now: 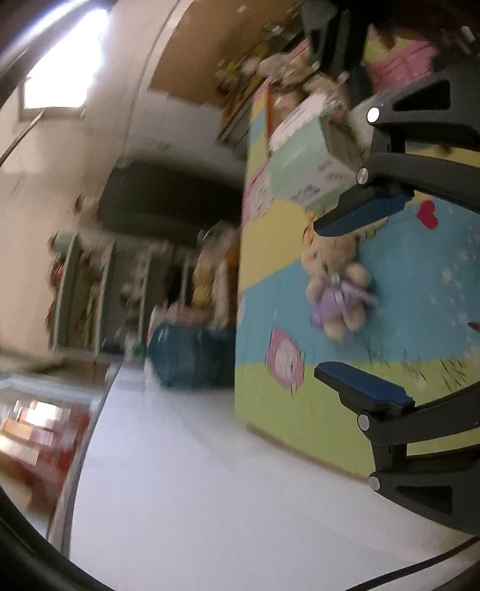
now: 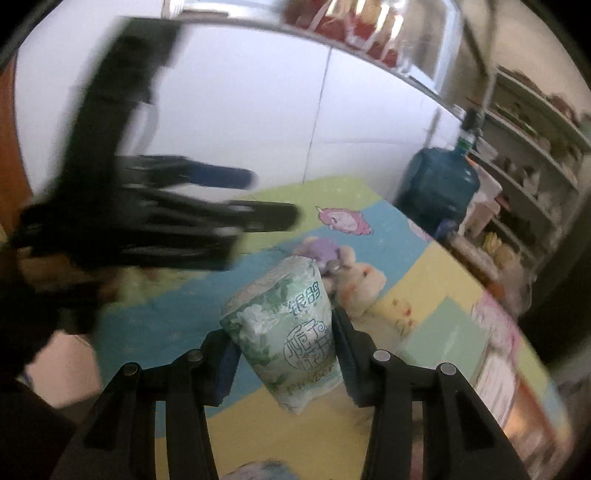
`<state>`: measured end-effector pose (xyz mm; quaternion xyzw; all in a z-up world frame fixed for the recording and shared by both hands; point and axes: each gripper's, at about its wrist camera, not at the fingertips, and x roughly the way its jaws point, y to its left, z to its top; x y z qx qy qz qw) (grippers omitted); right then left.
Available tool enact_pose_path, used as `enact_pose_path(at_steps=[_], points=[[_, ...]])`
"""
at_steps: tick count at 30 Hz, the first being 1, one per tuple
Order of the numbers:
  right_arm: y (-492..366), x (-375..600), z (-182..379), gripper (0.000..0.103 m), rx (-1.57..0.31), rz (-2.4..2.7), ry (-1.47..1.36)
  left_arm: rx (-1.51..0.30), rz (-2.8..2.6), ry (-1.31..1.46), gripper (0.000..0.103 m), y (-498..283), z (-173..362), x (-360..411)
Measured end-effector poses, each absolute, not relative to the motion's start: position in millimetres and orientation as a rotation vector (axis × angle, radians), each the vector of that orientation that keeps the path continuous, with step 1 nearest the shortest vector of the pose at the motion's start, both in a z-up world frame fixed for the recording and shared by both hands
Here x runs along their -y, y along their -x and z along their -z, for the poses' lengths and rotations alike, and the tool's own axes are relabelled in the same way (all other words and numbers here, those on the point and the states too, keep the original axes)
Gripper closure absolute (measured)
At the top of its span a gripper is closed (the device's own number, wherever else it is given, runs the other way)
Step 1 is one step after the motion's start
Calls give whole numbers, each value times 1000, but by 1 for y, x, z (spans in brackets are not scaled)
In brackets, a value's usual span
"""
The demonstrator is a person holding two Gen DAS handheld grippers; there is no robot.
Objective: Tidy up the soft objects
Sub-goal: 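Grasp the purple-dressed teddy bear with the left tool while the right tool grasps the green tissue pack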
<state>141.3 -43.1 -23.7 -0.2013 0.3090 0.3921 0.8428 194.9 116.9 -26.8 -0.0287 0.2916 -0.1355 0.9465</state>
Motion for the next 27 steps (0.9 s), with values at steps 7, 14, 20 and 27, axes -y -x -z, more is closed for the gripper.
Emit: enact_pose_path(at_steps=[7, 14, 20, 27], points=[[-110, 68, 21, 55, -664, -784, 282, -672, 444, -8, 33, -239, 43, -101], [-101, 78, 25, 55, -680, -777, 237, -718, 527, -241, 33, -259, 63, -82], [-93, 79, 27, 55, -681, -781, 233, -767, 627, -339, 33, -273, 77, -76], [-99, 87, 29, 55, -689, -763, 212, -825, 688, -322, 33, -283, 89, -74]])
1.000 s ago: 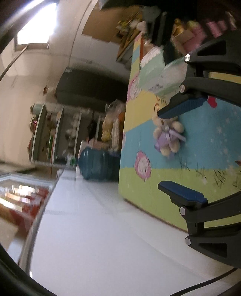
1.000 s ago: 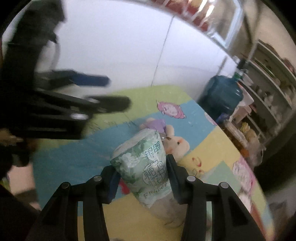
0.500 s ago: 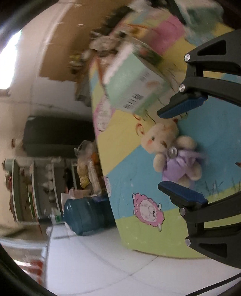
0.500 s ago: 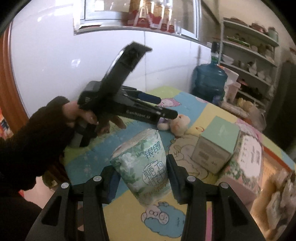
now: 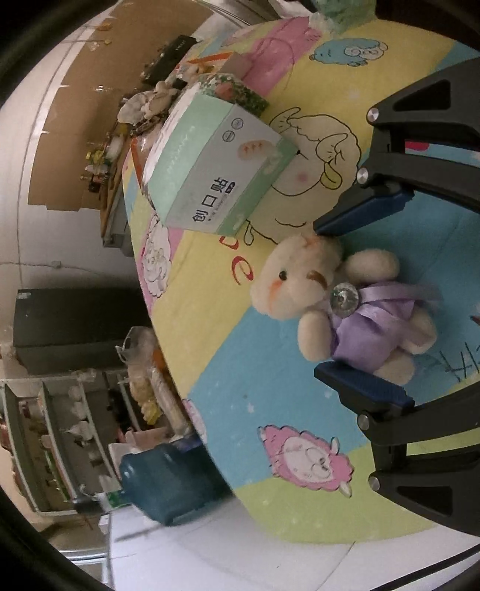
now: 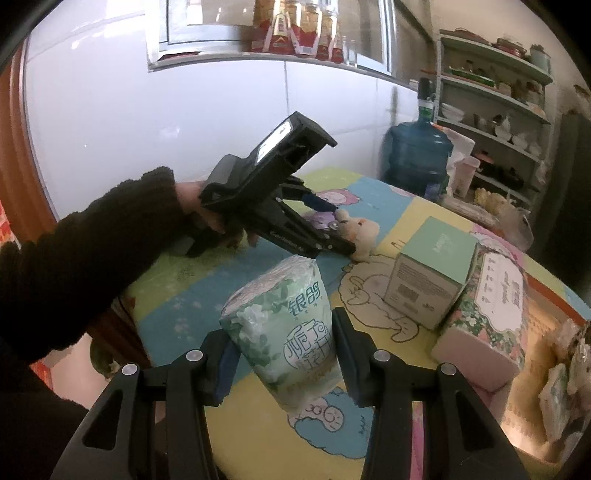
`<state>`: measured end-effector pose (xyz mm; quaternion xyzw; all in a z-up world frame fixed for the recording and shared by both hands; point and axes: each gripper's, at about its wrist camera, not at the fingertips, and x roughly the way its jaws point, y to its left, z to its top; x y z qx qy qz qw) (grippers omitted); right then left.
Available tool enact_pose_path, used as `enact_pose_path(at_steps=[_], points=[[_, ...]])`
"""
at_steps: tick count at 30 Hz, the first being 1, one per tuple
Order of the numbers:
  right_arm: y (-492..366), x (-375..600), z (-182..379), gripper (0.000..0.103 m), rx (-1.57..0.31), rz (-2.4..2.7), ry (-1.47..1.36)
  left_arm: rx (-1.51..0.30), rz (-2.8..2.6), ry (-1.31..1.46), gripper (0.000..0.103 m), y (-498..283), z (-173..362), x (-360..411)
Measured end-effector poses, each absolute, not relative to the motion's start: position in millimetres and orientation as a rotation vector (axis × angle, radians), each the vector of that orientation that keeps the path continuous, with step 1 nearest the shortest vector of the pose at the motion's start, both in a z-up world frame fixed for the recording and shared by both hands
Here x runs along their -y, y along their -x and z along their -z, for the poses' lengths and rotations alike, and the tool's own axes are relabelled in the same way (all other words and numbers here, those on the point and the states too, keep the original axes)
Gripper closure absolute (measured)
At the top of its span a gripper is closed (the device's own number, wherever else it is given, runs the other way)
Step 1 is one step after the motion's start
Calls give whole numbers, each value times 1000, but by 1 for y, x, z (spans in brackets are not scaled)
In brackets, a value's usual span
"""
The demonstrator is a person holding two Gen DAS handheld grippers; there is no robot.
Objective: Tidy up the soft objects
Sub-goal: 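Grasp the purple-dressed teddy bear with the left tool while the right tool grasps the green tissue pack, then carry the purple teddy bear and green tissue pack over the cardboard tray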
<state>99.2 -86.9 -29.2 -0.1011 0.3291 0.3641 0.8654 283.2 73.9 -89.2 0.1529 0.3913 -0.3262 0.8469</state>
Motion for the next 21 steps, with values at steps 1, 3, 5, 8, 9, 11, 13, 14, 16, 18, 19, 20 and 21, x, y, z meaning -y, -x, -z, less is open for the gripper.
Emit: enact_pose_path(at_steps=[1, 3, 5, 8, 9, 11, 13, 14, 16, 18, 19, 20, 21], points=[[-100, 88, 30, 55, -692, -759, 207, -829, 684, -326, 33, -283, 90, -74], [-105, 89, 30, 55, -695, -754, 198, -824, 669, -354, 33, -279, 91, -70], [-107, 90, 31, 55, -696, -751, 187, -815, 651, -376, 38, -275, 92, -66], [-110, 92, 32, 55, -701, -746, 169, -814, 625, -371, 45, -269, 92, -64], [-111, 93, 33, 55, -704, -744, 163, -813, 614, -364, 46, -268, 91, -65], [-114, 93, 34, 55, -707, -737, 154, -814, 589, -344, 51, -267, 89, -66], [-115, 95, 35, 55, -708, -731, 144, -816, 558, -309, 53, -264, 87, -68], [-115, 95, 35, 55, -706, -727, 140, -819, 538, -282, 54, -262, 86, -69], [-116, 97, 34, 55, -702, -721, 129, -816, 521, -237, 55, -259, 84, -72], [-117, 101, 34, 55, -700, -713, 115, -797, 496, -194, 55, -252, 78, -74], [-117, 102, 34, 55, -699, -708, 109, -789, 489, -185, 56, -249, 76, -75], [-116, 104, 35, 55, -698, -705, 104, -772, 470, -175, 56, -244, 73, -75], [-116, 106, 35, 55, -696, -701, 98, -759, 455, -171, 56, -239, 70, -75]])
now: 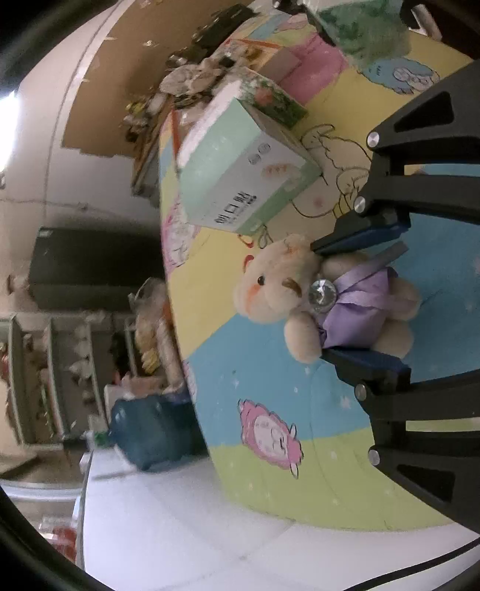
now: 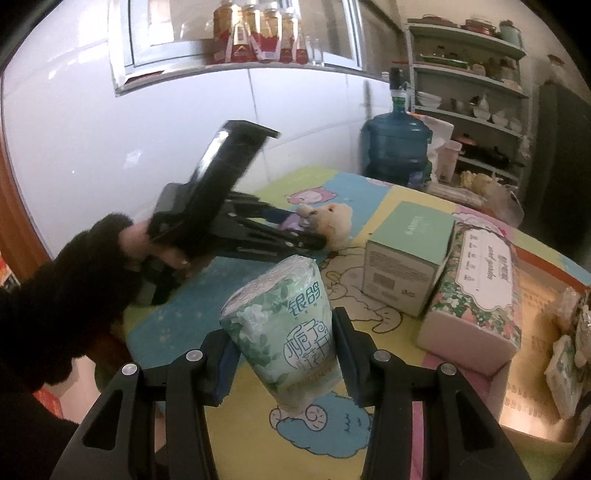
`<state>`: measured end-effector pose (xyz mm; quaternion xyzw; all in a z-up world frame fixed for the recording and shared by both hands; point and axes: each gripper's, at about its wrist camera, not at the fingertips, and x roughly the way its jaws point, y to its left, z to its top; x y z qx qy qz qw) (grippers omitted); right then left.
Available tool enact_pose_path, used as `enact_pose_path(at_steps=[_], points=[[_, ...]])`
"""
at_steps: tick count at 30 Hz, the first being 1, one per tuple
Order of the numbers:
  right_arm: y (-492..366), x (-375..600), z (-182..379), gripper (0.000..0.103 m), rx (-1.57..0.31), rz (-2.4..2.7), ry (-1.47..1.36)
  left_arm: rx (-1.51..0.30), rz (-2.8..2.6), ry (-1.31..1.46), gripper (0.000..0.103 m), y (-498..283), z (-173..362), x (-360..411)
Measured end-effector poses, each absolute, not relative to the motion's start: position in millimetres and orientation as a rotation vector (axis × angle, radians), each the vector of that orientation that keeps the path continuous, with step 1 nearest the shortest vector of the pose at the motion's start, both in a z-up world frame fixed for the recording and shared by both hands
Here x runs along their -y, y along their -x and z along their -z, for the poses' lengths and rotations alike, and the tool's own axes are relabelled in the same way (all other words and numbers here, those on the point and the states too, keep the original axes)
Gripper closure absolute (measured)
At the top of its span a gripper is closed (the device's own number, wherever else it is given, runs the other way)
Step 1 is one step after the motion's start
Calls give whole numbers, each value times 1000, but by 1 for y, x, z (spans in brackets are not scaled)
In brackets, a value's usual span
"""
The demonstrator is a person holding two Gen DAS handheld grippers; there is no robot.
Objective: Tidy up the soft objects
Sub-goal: 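Carry the purple teddy bear and green tissue pack over the cardboard tray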
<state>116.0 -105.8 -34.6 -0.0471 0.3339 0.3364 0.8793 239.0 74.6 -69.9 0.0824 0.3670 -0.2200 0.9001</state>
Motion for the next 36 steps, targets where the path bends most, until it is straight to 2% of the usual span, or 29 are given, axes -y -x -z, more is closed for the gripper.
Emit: enact_pose_path(at_steps=[16, 36], points=[[-100, 145, 26, 55, -639, -621, 43, -568, 411, -34, 56, -136, 8, -43], [-60, 265, 20, 55, -584, -354, -45, -566, 546, 0, 55, -108, 2, 103]])
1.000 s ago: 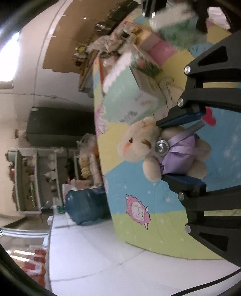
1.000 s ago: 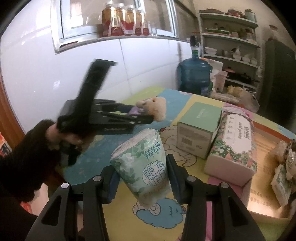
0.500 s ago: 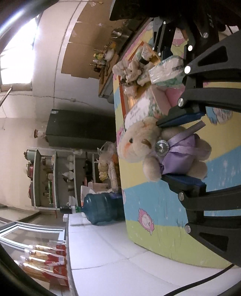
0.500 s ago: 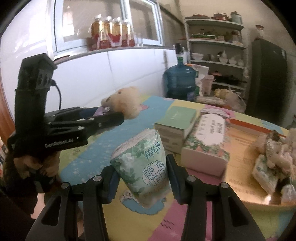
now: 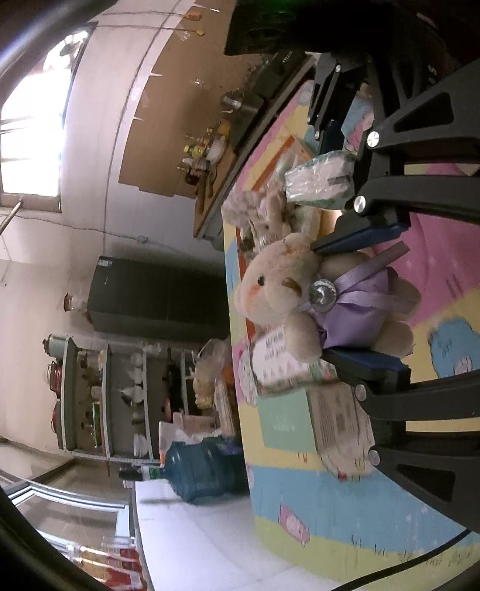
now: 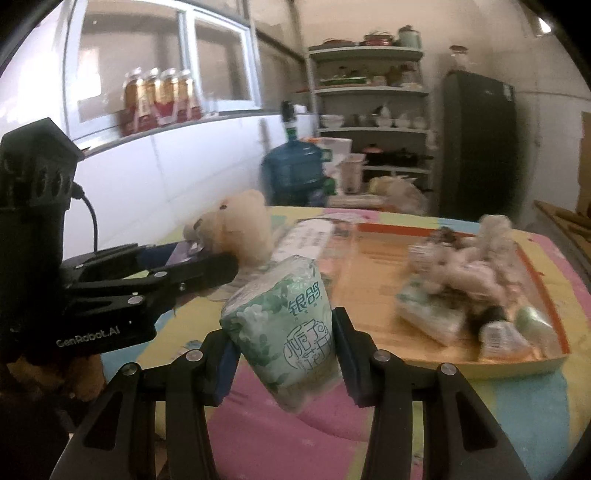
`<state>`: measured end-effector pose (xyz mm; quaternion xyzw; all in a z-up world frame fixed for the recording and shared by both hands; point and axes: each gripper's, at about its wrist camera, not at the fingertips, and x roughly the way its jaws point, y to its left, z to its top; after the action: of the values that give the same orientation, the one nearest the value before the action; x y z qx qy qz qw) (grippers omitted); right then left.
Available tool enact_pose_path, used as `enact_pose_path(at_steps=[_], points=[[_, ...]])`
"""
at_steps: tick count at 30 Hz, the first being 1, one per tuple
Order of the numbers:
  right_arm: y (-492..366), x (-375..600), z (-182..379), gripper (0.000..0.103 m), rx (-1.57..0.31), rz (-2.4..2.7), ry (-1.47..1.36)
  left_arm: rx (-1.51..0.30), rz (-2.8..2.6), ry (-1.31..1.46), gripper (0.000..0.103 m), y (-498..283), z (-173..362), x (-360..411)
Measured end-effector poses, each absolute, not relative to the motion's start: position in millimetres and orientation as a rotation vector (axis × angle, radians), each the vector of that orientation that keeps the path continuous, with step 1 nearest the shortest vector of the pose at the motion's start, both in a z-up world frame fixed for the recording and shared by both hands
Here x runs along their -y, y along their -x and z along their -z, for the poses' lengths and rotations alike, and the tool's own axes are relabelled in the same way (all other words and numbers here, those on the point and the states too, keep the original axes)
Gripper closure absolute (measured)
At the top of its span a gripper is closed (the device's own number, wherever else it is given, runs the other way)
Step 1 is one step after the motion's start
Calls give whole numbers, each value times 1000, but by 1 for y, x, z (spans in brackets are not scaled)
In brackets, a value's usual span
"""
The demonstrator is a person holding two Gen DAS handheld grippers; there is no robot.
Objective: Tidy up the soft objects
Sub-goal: 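Carry the purple teddy bear and green tissue pack over the cardboard tray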
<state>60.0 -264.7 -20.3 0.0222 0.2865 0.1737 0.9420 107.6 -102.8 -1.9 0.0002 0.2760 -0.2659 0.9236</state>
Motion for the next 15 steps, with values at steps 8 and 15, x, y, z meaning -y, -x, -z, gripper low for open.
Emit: enact_pose_path(at_steps=[8, 15], points=[[-56, 313, 17, 55, -562, -249, -70, -565, 530, 49, 55, -114, 0, 140], [-56, 353, 16, 55, -537, -177, -100, -563, 534, 48, 55, -116, 2, 174]])
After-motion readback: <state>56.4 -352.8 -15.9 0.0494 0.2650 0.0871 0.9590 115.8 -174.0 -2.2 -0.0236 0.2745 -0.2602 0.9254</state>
